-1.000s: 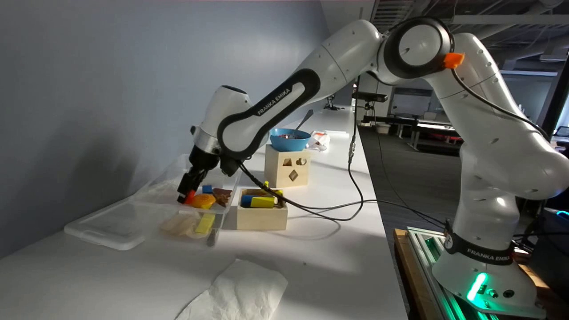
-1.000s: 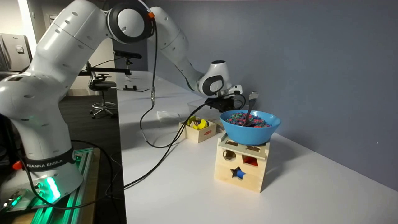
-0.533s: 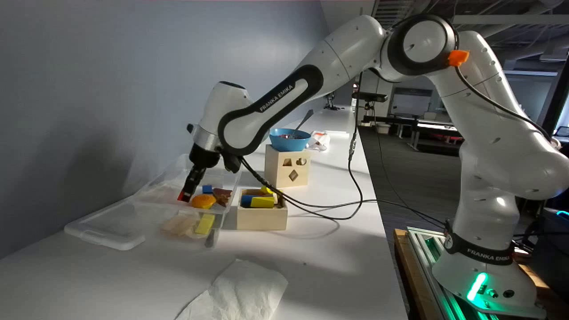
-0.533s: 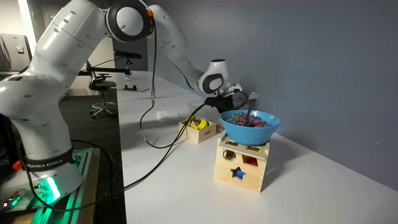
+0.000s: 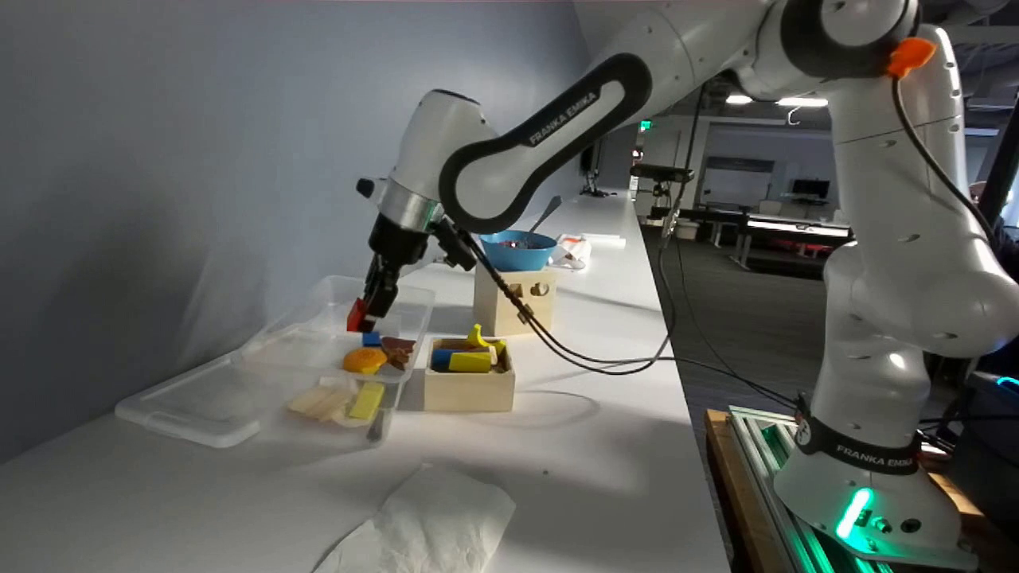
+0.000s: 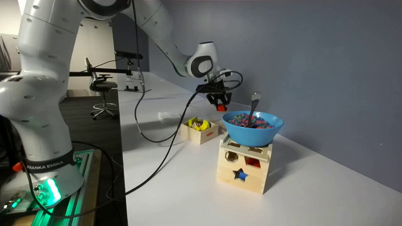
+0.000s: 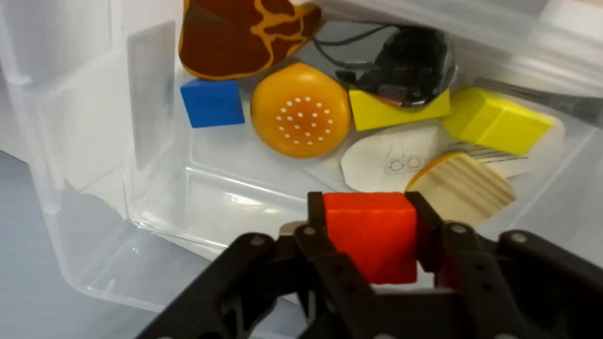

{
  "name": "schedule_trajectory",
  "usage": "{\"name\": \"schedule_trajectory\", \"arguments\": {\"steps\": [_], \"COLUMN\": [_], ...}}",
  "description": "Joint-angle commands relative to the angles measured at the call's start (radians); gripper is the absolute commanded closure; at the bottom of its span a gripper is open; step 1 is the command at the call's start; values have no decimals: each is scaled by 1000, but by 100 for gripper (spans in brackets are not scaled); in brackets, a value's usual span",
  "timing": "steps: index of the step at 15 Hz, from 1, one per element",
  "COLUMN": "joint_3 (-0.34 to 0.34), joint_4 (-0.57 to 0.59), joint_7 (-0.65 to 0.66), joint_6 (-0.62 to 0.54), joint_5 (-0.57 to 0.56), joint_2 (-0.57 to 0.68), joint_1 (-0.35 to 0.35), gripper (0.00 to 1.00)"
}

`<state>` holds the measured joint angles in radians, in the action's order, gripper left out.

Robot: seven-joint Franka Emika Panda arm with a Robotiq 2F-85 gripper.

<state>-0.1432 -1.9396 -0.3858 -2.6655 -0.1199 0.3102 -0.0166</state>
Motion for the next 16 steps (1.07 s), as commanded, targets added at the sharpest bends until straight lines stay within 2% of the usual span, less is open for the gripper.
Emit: {"name": "schedule_trajectory", "arguments": {"steps": [1, 3, 5, 7, 10, 11, 13, 16], "joint_3": [39, 45, 56, 90, 154, 175, 214, 244], "joint_4": [-247, -351, -451, -531, -642, -665, -657, -613], "joint_7": [18, -33, -112, -174, -182, -181, -222, -270], "joint_6": [-81, -113, -96, -67, -70, -57, -63, 9], "joint_5": [-6, 42, 118, 184, 221, 215, 216, 230], "joint_2": [-224, -319, -407, -476, -569, -598, -581, -537], "joint_1": [-11, -24, -19, 6, 32, 40, 76, 128], "gripper": [81, 81, 81, 81, 81, 81, 81, 81]}}
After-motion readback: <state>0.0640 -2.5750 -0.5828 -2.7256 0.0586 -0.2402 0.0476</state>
